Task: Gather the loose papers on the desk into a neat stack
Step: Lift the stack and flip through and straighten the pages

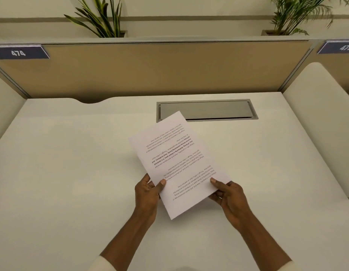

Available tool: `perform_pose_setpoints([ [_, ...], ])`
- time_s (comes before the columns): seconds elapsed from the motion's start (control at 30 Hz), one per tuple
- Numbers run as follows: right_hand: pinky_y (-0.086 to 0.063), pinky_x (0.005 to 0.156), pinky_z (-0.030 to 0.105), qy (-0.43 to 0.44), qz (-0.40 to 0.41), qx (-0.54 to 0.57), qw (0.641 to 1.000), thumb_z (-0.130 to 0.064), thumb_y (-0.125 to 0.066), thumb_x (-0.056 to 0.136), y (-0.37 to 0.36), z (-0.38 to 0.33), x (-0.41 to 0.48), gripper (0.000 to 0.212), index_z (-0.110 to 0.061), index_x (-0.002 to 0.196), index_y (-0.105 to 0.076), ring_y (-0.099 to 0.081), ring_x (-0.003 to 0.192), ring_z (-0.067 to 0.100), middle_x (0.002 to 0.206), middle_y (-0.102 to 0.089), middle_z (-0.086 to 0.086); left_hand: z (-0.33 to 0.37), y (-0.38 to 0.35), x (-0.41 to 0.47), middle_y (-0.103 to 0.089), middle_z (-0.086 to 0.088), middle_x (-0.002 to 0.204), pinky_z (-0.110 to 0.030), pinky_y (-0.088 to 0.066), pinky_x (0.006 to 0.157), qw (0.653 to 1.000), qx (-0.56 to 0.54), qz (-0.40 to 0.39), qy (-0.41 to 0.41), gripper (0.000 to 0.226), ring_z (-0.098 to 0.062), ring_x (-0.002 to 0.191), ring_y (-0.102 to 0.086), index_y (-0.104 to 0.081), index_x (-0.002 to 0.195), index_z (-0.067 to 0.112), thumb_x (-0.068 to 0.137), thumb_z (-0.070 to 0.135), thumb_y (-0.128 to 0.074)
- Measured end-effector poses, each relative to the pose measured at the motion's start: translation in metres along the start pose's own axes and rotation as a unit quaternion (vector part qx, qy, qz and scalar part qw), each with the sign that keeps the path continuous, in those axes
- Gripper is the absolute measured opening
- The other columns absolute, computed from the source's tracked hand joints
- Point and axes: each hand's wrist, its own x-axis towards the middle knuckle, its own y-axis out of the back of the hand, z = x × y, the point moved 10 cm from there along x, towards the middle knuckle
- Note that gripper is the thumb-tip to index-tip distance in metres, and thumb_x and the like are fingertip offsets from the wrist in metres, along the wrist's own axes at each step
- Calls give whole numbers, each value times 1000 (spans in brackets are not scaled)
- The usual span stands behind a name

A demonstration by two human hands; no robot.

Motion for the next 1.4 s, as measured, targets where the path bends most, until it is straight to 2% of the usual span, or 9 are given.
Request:
perform_pose_setpoints([
  [0.13, -68, 78, 37, 40, 66, 40, 996, -12, -92, 76, -17, 7, -12, 49, -11, 123, -79, -83, 105, 27, 121, -84, 8, -9, -17, -10, -84, -8, 124, -40, -69, 90, 1000, -24, 9, 8, 43, -28, 112, -82, -71, 137, 10, 98, -10, -71],
  [0.3, -63, 96, 48, 95, 138, 30, 985, 1, -89, 84, -17, -3, -17, 41, -21, 115, -77, -82, 107, 24, 114, -86, -3, -14, -36, -22, -84, -7, 122, -34, -69, 80, 998, -64, -10, 26, 43, -24, 108, -83, -72, 134, 12, 97, -10, -72],
  [0.5, -68, 88, 44, 126, 88, -24, 988, -5, -93, 72, 2, -38, -8, 43, -11, 112, -80, -83, 104, 28, 113, -86, 8, -3, -32, -22, -84, -9, 122, -32, -68, 78, 996, -72, -33, 41, 39, -26, 108, -83, -78, 127, 13, 92, -4, -81],
  [0.67, -69, 80, 38, 123, 12, -83, 989, -17, -99, 68, 32, -62, -3, 50, -14, 115, -83, -82, 107, 34, 120, -84, 12, 26, 1, 6, -86, -10, 114, -29, -68, 72, 993, -106, 20, 37, 33, -21, 93, -85, -80, 119, 6, 88, -3, -83],
  [0.83, -69, 82, 42, 108, -34, -175, 978, -43, -105, 63, 49, -79, -3, 62, -24, 118, -83, -82, 107, 36, 121, -84, 11, 50, 14, 27, -86, -14, 104, -27, -65, 68, 996, 56, -51, 42, 20, -21, 82, -82, -82, 103, 12, 86, 2, -86],
  [1.03, -69, 75, 32, 139, -23, -257, 956, -48, -102, 59, 33, -106, 0, 50, -33, 104, -86, -85, 96, 23, 108, -87, 1, 70, -12, 32, -86, -10, 116, -40, -68, 87, 944, 250, -211, 44, 43, -29, 106, -84, -78, 126, 15, 85, 13, -91],
  [1.17, -63, 72, 21, 215, 28, -307, 927, -29, -99, 73, 10, -123, 0, 26, -30, 95, -85, -80, 84, 1, 93, -86, -12, 89, -14, 42, -87, -1, 114, -45, -64, 99, 962, 236, -133, -21, 29, -19, 104, -84, -84, 113, 20, 86, 11, -90],
  [1.27, -59, 71, 11, 263, 73, -294, 916, -14, -97, 80, 3, -126, -4, 37, -44, 92, -79, -76, 80, -9, 84, -81, -32, 103, -10, 40, -87, 9, 103, -28, -66, 85, 968, 217, -50, -112, 26, -8, 94, -83, -87, 97, 37, 90, 12, -89],
  [1.4, -61, 74, 14, 289, 114, -272, 911, -21, -96, 82, -1, -118, -4, 37, -53, 85, -78, -78, 82, -6, 84, -80, -33, 101, -10, 33, -84, 25, 93, -12, -61, 72, 962, 207, 3, -180, 46, 5, 86, -80, -82, 91, 60, 94, 15, -85],
])
